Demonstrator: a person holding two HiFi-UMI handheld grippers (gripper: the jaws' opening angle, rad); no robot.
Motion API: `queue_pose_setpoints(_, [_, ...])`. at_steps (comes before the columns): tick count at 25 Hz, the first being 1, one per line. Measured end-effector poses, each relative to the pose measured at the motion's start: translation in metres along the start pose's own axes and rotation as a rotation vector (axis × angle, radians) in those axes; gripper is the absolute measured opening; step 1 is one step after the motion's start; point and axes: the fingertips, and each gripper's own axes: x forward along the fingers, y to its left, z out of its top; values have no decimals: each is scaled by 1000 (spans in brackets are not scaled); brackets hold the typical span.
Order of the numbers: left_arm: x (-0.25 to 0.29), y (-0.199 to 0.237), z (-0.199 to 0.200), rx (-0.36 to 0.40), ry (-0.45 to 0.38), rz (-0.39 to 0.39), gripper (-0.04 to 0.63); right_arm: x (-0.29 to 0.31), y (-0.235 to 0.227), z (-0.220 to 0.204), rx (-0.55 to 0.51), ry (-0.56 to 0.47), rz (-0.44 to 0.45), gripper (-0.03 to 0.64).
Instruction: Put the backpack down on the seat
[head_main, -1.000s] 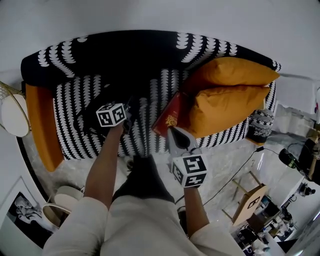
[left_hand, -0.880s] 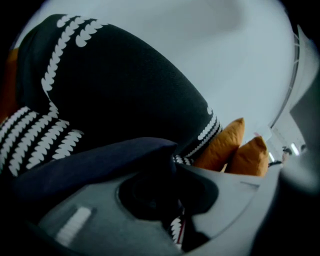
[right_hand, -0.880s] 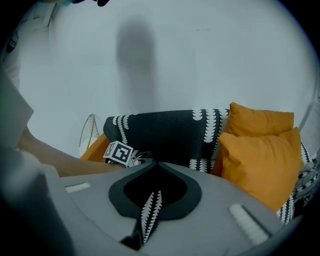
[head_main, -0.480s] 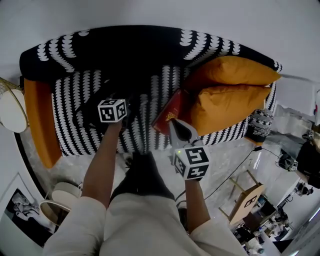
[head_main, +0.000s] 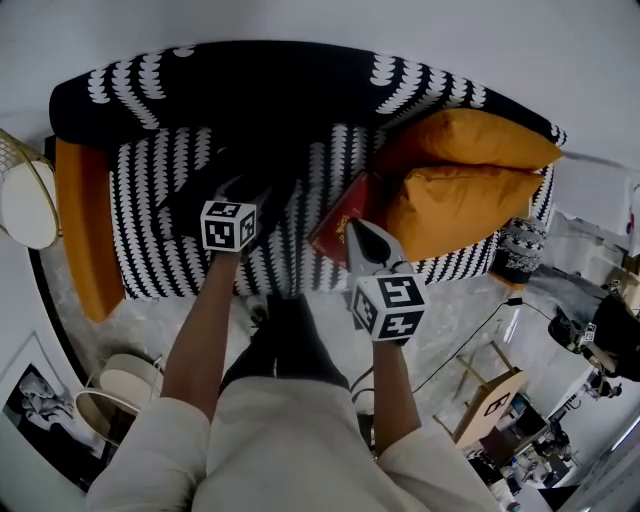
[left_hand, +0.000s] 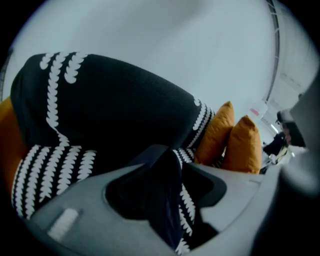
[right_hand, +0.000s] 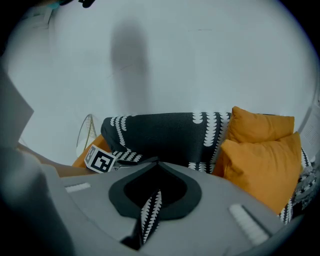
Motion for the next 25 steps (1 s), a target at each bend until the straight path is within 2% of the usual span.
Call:
queue_pose_setpoints(4, [-27, -7, 6, 90, -8, 21, 193, -8, 13, 1, -18, -16, 11, 6])
queue_pose_setpoints(7, [-49, -6, 11, 134, -2, 47, 159, -11, 27, 2, -43, -30, 23, 6])
queue_pose_setpoints(12, [-97, 2, 20, 76, -55, 96, 56, -26, 48, 1, -69, -56, 46, 6])
queue_pose_setpoints(15, [-125, -1, 22, 72, -91, 102, 3, -37, 57, 3, -66, -82, 56, 6])
queue_pose_setpoints(19, [-157, -16, 21, 96, -128, 97, 3, -57, 70, 8, -80, -121, 67, 6])
queue_pose_setpoints(25, [-218, -46, 28, 142, -231, 118, 3, -93, 92, 11, -133, -170, 75, 6])
